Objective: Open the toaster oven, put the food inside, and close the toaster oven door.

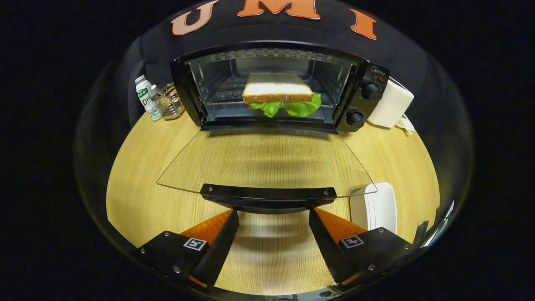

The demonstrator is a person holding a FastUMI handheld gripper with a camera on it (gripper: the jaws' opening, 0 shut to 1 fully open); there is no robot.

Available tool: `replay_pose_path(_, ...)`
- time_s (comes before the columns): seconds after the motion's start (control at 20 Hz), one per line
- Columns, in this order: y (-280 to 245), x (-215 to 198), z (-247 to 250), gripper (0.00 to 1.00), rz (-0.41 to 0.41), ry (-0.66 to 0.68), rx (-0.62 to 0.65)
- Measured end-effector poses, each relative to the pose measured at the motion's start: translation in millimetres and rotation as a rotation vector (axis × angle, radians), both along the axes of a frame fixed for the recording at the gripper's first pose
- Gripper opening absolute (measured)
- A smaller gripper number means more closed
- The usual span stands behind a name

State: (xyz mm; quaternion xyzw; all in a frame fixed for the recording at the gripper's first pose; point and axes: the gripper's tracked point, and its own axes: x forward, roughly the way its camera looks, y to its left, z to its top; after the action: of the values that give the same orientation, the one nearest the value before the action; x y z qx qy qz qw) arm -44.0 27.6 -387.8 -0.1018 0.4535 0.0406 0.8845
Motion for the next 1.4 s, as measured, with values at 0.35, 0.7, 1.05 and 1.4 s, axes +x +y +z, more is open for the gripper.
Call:
replay_pose_path(0.35, 12, 42, 52, 1.00, -0.053, -0.108, 0.095)
replay_pose_path(0.7, 23, 87, 79, 1.00, -0.057, -0.187, 0.119)
replay_pose_path(1.05, 40, 107, 118, 0.99, -0.011, -0.317, 0.109)
replay_pose_path(1.4, 36, 95, 201, 1.00, 0.031, -0.431, 0.148)
